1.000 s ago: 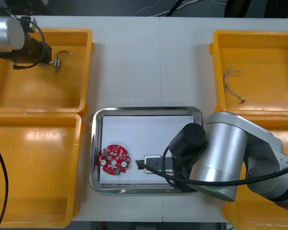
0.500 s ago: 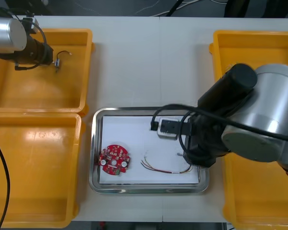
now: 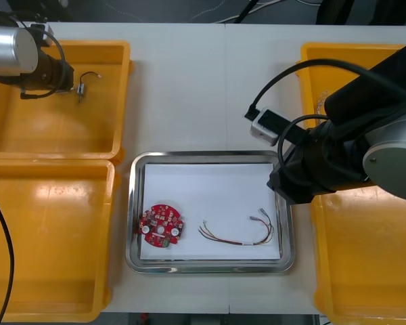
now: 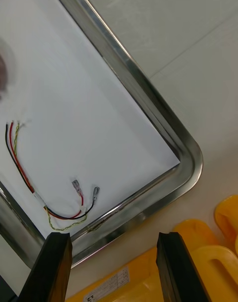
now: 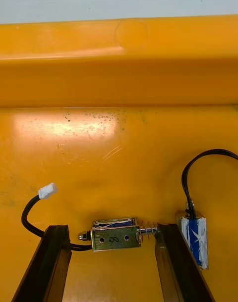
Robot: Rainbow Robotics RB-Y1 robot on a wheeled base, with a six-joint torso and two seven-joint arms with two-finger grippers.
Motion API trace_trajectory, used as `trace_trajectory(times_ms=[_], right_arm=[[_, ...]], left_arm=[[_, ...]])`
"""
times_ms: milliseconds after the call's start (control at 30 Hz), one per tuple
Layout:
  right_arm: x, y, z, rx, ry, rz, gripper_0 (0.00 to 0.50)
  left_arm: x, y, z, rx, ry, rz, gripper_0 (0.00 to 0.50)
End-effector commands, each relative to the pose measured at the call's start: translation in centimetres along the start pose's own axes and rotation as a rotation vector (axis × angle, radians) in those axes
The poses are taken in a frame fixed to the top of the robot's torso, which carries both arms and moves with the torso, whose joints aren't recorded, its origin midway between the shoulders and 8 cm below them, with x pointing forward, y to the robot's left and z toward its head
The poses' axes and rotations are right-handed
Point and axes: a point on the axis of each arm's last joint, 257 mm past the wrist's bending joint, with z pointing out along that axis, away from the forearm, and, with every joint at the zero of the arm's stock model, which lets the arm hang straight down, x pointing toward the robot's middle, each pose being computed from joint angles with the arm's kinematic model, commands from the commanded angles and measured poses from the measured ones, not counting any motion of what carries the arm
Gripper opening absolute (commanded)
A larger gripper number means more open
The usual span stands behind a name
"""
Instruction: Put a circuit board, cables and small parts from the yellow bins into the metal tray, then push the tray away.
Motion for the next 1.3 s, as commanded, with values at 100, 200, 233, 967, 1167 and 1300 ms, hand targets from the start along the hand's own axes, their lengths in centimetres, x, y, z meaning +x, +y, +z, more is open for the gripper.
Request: trace_trajectory(times_ms=[100, 200, 233, 967, 1167, 1300], right_arm=[[0.0, -3.7, -3.0, 0.055, -0.074, 0.223, 0.500], [0.6, -4.8, -3.8, 0.051, -0.087, 0.312, 0.500], [1.1, -5.3, -4.1, 0.054, -0.087, 0.354, 0.500], [13.3, -16.6, -8.9, 0.263, -0.012, 0.906, 0.500], [15.9, -19.3, -9.6, 0.340, 0.029, 0.975, 0.500], [17.5, -20.7, -9.9, 0.386, 0.056, 1.004, 0.500]], left_arm=[[-1.5, -1.6, -0.2, 0.014, -0.042, 0.059, 0.500], [-1.1, -1.7, 0.2, 0.013, -0.045, 0.061, 0.500], [-0.9, -1.7, 0.3, 0.012, -0.042, 0.063, 0.500], [1.9, -0.7, 1.6, 0.000, -0.025, 0.069, 0.491], [1.8, -0.5, 1.6, 0.000, -0.028, 0.062, 0.218], [1.8, -0.5, 1.6, 0.001, -0.028, 0.059, 0.040]])
